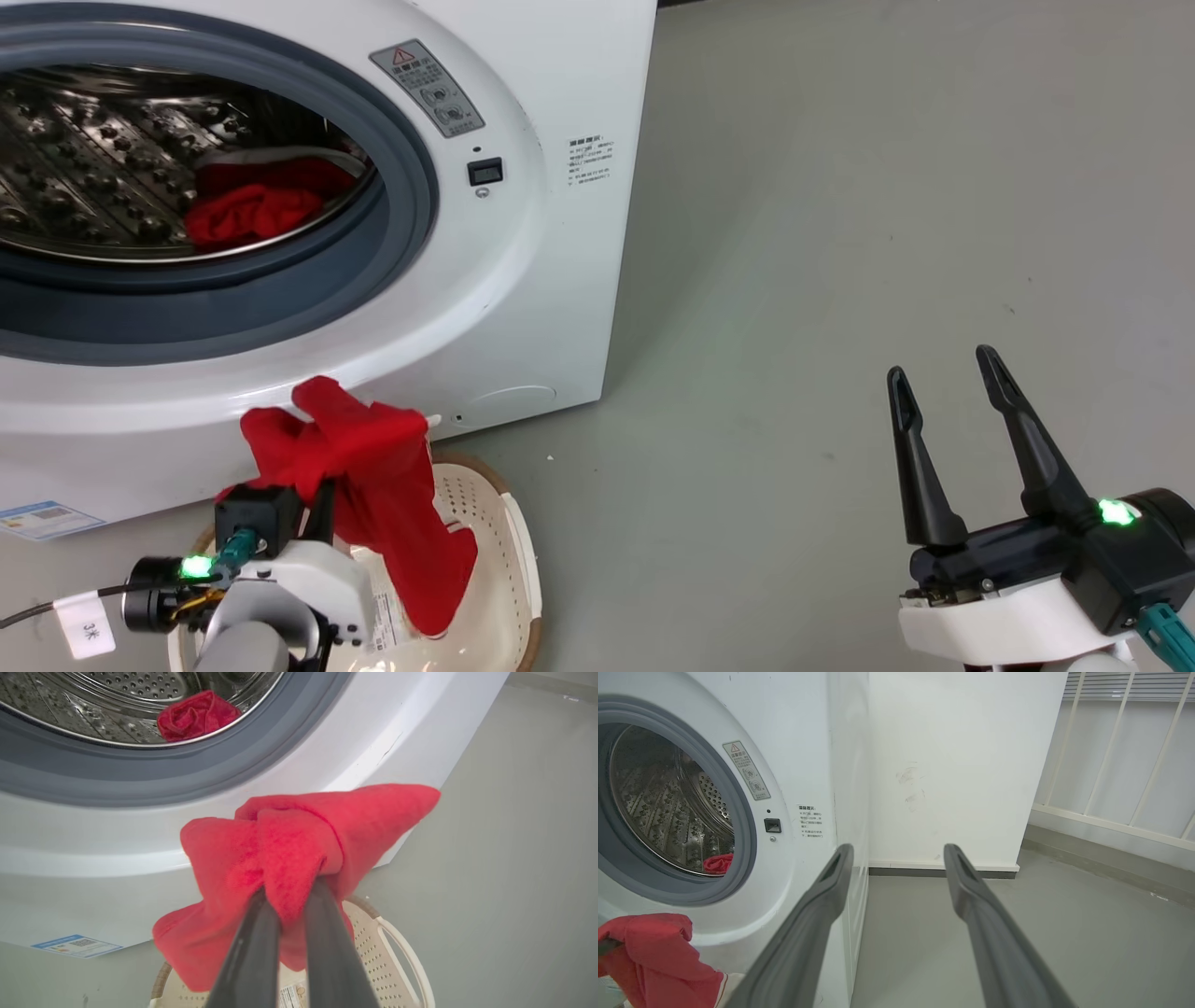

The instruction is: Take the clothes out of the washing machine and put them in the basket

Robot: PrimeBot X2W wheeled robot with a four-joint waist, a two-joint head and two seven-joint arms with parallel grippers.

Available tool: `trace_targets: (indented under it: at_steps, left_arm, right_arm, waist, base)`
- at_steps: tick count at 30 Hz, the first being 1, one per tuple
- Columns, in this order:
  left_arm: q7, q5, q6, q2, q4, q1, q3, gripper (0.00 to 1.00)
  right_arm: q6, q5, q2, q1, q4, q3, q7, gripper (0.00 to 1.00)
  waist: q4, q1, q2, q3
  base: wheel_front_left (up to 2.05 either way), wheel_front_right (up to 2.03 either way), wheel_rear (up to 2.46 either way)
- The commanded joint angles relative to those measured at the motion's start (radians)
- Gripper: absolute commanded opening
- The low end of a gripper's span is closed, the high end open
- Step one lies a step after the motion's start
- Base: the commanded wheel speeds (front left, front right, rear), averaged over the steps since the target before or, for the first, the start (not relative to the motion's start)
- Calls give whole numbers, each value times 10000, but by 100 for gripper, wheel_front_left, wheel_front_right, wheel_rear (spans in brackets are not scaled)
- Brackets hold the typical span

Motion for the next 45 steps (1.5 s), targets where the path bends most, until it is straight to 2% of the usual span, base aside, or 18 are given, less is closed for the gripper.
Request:
trace_targets:
  at_steps: [1, 13, 23, 28, 40, 41, 42, 43, 45]
  left_arm:
    - [4, -54, -60, 35, 131, 88, 22, 0]
    - [57, -195, -358, 29, 2515, -541, -191, 0]
    - [128, -204, -649, -41, 5180, -1902, -389, 0]
    - [353, -150, -646, -88, 6172, -2612, -570, 0]
    - [606, -128, -523, -79, 7073, -3412, -797, 0]
    - [560, -99, -491, -76, 7091, -3447, -863, 18]
    - [517, -58, -455, -84, 7109, -3452, -916, 47]
    - [478, -78, -428, -110, 7118, -3459, -917, 100]
    - [406, -41, -397, -141, 7151, -3416, -984, 100]
  right_arm:
    - [-3, 34, 5, -31, -30, 5, -24, 100]
    - [-3, 196, 5, -672, -201, -44, -24, 100]
    - [-3, 376, 5, -1292, -378, -65, -22, 100]
    - [-3, 479, 5, -1550, -475, -128, -23, 100]
    - [-3, 707, 5, -1925, -574, -200, -23, 100]
    - [-3, 699, 5, -1935, -559, -204, -23, 100]
    - [-3, 690, 5, -1928, -540, -208, -23, 100]
    - [-3, 672, 5, -1903, -530, -222, -23, 100]
    - [-3, 628, 5, -1847, -494, -221, -23, 100]
  waist:
    - [-57, 1, 0, 129]
    - [-299, 1, 0, 1340]
    - [-606, 1, 0, 2619]
    - [-665, 1, 0, 3225]
    - [-765, 1, 0, 3945]
    - [-753, 1, 0, 3942]
    - [-738, 1, 0, 3912]
    - [-711, 1, 0, 3877]
    - [-659, 1, 0, 3750]
  base:
    - [0, 0, 0]
    - [0, 0, 0]
    - [0, 0, 0]
    - [0, 0, 0]
    - [0, 0, 0]
    - [0, 0, 0]
    - [0, 0, 0]
    - [0, 0, 0]
    - [0, 0, 0]
